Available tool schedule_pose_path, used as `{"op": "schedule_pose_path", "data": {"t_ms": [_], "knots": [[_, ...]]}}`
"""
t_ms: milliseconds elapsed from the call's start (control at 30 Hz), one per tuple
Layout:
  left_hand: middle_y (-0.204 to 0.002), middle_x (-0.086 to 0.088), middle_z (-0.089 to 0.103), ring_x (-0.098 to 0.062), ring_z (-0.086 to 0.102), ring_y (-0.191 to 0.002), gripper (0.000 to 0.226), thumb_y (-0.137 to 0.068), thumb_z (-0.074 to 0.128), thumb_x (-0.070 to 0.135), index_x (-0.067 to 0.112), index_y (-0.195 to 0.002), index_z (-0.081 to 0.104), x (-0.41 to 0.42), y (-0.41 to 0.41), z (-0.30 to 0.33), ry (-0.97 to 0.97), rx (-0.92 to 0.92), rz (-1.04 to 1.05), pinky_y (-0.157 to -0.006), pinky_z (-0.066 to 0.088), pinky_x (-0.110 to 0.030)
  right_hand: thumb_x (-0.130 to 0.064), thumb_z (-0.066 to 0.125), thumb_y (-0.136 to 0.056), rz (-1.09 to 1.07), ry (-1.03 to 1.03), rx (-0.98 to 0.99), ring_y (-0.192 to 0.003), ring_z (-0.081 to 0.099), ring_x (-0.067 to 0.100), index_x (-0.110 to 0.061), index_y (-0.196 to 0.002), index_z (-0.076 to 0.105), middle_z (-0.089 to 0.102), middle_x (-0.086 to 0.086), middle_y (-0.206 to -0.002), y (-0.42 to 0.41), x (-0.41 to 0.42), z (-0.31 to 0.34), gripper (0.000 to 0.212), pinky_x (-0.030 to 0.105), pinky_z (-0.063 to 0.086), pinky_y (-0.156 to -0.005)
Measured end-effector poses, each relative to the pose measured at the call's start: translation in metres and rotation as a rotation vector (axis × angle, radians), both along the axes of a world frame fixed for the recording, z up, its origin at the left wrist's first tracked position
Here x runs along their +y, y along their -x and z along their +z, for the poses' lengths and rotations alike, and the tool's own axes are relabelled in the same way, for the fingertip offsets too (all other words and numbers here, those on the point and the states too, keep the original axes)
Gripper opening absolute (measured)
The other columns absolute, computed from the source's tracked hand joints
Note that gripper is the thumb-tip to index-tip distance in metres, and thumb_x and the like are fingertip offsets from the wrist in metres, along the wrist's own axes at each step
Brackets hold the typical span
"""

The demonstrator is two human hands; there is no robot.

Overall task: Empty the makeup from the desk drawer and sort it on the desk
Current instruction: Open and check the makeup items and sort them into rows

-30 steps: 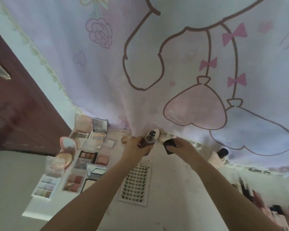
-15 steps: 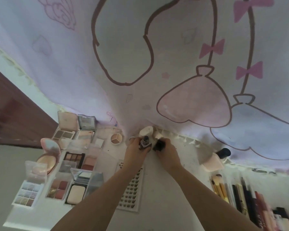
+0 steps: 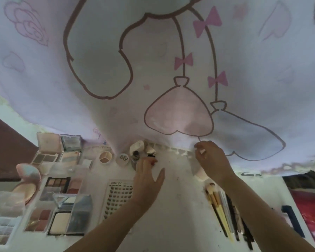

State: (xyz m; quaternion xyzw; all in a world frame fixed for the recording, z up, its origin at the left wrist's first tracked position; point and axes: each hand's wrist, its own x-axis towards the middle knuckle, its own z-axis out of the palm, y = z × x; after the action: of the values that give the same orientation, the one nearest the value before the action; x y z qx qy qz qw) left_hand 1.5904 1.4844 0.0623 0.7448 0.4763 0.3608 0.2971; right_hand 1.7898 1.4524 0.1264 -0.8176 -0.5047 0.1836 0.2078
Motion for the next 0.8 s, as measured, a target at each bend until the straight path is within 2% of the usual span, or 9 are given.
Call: {"op": "schedule_pose_path", "data": {"t_ms": [100,133,200,300,400,500,567,700,800], "knots": [[-0.092,0.008,0.047,-0.008,0.046,-0.084,0.014,-0.090,0.056,0.025,0.016,-0.101,0.054,-0.010,-0.053,-0.007,0.188,0.048,-0.213,-0.078,0.045,-0.020,-0.025,0.047,-0.096,0.053,0.149,-0.158,-0.102,0.060,0.017,-0.017,-0.123,0.056,0.062,0.001,-0.114,-0.017,-0.017,-0.002,0.029,0.025,0.046,-0.087],[-0.087,0.005,0.050,-0.011,0.049,-0.081,0.010,-0.094,0.052,0.024,0.015,-0.096,0.055,-0.011,-0.068,-0.010,0.346,0.068,-0.240,-0.079,0.047,-0.027,-0.026,0.046,-0.096,0.079,0.199,-0.186,-0.102,0.061,0.018,-0.016,-0.120,0.057,0.064,0.002,-0.110,-0.017,-0.020,-0.009,0.028,0.027,0.047,-0.087],[-0.078,-0.001,0.057,-0.016,0.054,-0.073,0.030,-0.100,0.040,0.029,0.008,-0.091,0.059,-0.015,-0.091,-0.016,0.764,0.051,-0.260,-0.076,0.049,-0.033,-0.026,0.044,-0.096,0.123,0.250,-0.242,-0.096,0.061,0.022,-0.015,-0.105,0.059,0.063,0.006,-0.099,-0.016,-0.023,-0.025,0.021,0.028,0.047,-0.077],[-0.086,-0.017,0.066,-0.023,0.063,-0.072,0.051,-0.102,0.034,0.038,-0.005,-0.103,0.060,-0.019,-0.105,-0.021,1.430,-0.297,-0.163,-0.067,0.054,-0.030,-0.022,0.039,-0.098,0.157,0.231,-0.302,-0.076,0.055,0.018,-0.014,-0.087,0.057,0.052,0.001,-0.076,-0.012,-0.020,-0.033,0.023,0.024,0.039,-0.062],[-0.086,-0.021,0.067,-0.026,0.067,-0.071,0.050,-0.101,0.035,0.039,-0.006,-0.106,0.056,-0.017,-0.101,-0.021,1.745,-0.693,-0.067,-0.057,0.055,-0.029,-0.017,0.040,-0.097,0.244,0.211,-0.289,-0.076,0.058,0.019,-0.013,-0.086,0.057,0.055,0.001,-0.078,0.002,-0.022,-0.030,0.021,0.028,0.045,-0.064],[-0.073,-0.012,0.068,-0.020,0.067,-0.064,0.035,-0.102,0.035,0.023,0.001,-0.089,0.059,-0.005,-0.085,-0.015,1.780,-0.921,-0.147,-0.055,0.054,-0.024,-0.018,0.040,-0.097,0.387,0.193,-0.326,-0.083,0.061,0.018,-0.018,-0.101,0.060,0.062,-0.001,-0.094,0.026,-0.034,-0.027,0.020,0.028,0.048,-0.070],[-0.071,-0.012,0.066,-0.018,0.061,-0.063,0.028,-0.101,0.037,0.018,0.001,-0.090,0.056,0.001,-0.068,-0.006,1.757,-0.889,-0.128,-0.056,0.055,-0.026,-0.033,0.037,-0.099,0.416,0.157,-0.272,-0.082,0.061,0.016,-0.021,-0.101,0.062,0.063,-0.003,-0.094,0.037,-0.044,-0.022,0.028,0.029,0.047,-0.072],[-0.090,-0.010,0.061,-0.022,0.060,-0.080,0.023,-0.097,0.049,0.023,0.010,-0.115,0.053,0.009,-0.031,0.005,1.341,-0.485,-0.144,-0.072,0.057,-0.039,-0.042,0.042,-0.097,0.078,0.052,0.198,-0.058,0.061,0.015,-0.016,-0.094,0.065,0.068,-0.003,-0.076,0.035,-0.029,0.001,0.035,0.023,0.048,-0.057],[-0.092,-0.001,0.058,-0.016,0.058,-0.081,0.021,-0.097,0.045,0.032,0.020,-0.115,0.047,0.005,-0.008,0.019,0.767,0.054,-0.357,-0.075,0.055,-0.032,-0.053,0.034,-0.096,-0.090,0.219,0.491,-0.044,0.052,0.012,-0.017,-0.097,0.061,0.065,-0.002,-0.062,0.040,-0.001,0.012,0.045,0.018,0.037,-0.042]]}}
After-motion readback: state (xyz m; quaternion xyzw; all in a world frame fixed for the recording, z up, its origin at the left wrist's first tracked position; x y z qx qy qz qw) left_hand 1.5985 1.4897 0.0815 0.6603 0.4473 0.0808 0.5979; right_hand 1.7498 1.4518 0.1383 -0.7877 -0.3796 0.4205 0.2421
